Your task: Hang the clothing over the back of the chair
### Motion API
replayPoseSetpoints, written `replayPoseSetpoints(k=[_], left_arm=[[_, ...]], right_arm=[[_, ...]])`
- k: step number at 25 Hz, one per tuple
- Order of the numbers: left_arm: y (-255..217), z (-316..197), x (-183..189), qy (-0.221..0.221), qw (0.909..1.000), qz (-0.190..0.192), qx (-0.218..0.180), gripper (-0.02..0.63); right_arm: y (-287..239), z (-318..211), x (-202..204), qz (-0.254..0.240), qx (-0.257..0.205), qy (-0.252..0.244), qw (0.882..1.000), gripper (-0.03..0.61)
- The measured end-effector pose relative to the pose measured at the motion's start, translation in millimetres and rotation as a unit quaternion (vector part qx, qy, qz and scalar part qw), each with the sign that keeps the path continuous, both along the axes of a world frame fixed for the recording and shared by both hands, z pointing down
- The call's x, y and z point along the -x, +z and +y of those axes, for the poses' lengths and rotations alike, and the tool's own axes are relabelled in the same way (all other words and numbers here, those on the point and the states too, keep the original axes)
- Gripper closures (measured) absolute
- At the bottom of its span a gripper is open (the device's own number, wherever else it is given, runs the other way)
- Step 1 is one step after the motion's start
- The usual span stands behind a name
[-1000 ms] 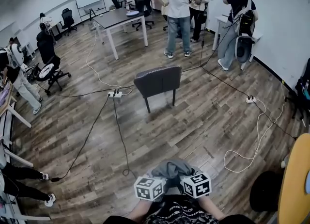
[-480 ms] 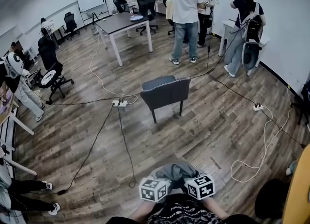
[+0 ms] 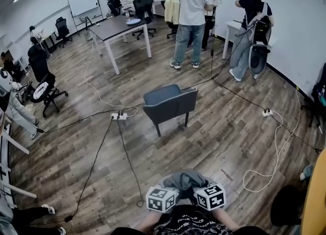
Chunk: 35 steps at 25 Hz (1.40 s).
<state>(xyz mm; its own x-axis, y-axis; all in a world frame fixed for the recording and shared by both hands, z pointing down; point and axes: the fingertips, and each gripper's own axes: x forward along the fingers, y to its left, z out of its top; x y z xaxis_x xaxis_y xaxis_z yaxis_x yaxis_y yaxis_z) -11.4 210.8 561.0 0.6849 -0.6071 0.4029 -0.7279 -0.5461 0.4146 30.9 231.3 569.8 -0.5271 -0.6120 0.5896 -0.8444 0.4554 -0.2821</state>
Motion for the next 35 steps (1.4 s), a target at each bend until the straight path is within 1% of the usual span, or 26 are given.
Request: replayPoseSetpoints(k=[3,7,10,13,16,21,25,32,35], left_arm=[[-1.1,-13.3,7.3,0.011,0.9999,-0.004,-0.004,0.549],[0.1,-24.5,15.6,0.019,0.9998,0.002,-0.001,0.549],[0.9,-32.6,19.9,0.026,0.9996,0.004,-0.001,0.549],[-2.8,-41.6,23.8,0.031,0.9994,0.004,-0.012,0.549],[-6.5,-43.7,29.8,0.028,0.9994,0.005,-0.019,0.549],[-7.5,-44.0,34.2,0.022,0.9996,0.007,-0.016,0.549],[-11.1,-49.8,37.1,0.016,0.9996,0.003,-0.022,0.549],[-23.9,-71.0,32.9,0.004,0.9995,-0.004,-0.032,0.549],[-30.7,-82.3,29.7,-0.005,0.9994,-0.001,-0.033,0.549]], right_arm=[[0.6,-11.5,7.7,-0.001,0.000,0.012,1.000,0.518],[1.4,-22.1,16.4,0.001,-0.003,0.023,1.000,0.518],[2.1,-28.5,21.2,0.009,-0.006,0.020,1.000,0.518],[-0.6,-35.8,25.6,0.013,-0.012,0.013,1.000,0.518],[-4.4,-36.7,32.1,0.013,-0.017,0.008,1.000,0.518],[-4.6,-36.8,36.7,0.017,-0.017,0.002,1.000,0.518],[-6.0,-41.8,39.6,0.016,-0.022,-0.012,1.000,0.518],[-12.6,-62.5,36.9,0.003,-0.030,-0.035,0.999,0.517],[-17.4,-74.3,34.4,-0.009,-0.035,-0.049,0.998,0.517]])
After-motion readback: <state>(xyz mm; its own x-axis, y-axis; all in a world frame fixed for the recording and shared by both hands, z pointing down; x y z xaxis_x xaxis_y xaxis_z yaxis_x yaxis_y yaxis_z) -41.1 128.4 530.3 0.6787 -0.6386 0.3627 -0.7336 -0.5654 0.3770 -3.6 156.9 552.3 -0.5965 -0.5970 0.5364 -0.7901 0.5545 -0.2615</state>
